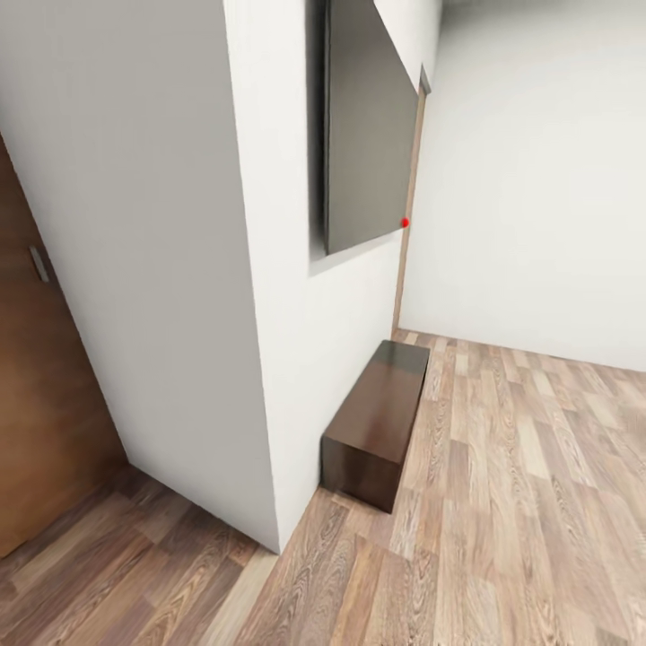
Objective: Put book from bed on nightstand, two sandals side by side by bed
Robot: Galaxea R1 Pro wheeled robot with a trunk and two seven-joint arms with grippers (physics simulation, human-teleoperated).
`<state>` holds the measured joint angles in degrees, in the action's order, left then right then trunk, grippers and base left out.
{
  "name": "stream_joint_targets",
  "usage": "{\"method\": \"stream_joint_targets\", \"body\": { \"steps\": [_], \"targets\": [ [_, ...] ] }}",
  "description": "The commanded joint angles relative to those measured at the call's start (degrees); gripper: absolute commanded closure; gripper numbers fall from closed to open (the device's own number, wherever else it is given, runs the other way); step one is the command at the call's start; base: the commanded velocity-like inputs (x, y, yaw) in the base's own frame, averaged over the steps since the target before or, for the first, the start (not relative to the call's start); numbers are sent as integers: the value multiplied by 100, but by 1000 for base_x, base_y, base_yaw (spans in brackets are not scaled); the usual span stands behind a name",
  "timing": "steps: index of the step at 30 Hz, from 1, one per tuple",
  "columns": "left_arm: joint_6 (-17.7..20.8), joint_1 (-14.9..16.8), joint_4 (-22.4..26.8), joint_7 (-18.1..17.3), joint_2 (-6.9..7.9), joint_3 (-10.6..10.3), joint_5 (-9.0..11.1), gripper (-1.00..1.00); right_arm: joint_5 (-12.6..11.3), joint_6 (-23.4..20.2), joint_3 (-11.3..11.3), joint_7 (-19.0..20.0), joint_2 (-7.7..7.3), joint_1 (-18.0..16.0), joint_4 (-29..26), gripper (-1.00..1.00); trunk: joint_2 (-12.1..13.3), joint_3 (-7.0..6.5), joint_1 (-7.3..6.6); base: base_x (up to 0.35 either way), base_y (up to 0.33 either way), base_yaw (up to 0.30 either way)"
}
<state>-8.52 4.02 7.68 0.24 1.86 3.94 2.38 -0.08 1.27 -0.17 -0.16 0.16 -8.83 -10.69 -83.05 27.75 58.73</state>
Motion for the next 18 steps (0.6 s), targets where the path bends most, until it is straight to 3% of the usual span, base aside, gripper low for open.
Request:
{"method": "stream_joint_targets", "body": {
  "steps": [1,18],
  "targets": [
    [-18,2,-3,-7,-4,23,24,-100,-1,13,-2,-2,1,-5,5,-100,-3,6,0,0,0,-286],
    [-27,2,-3,-7,-10,19,17,-100,-8,13,-10,-2,1,-5,5,-100,-3,6,0,0,0,-286]
  ]
}}
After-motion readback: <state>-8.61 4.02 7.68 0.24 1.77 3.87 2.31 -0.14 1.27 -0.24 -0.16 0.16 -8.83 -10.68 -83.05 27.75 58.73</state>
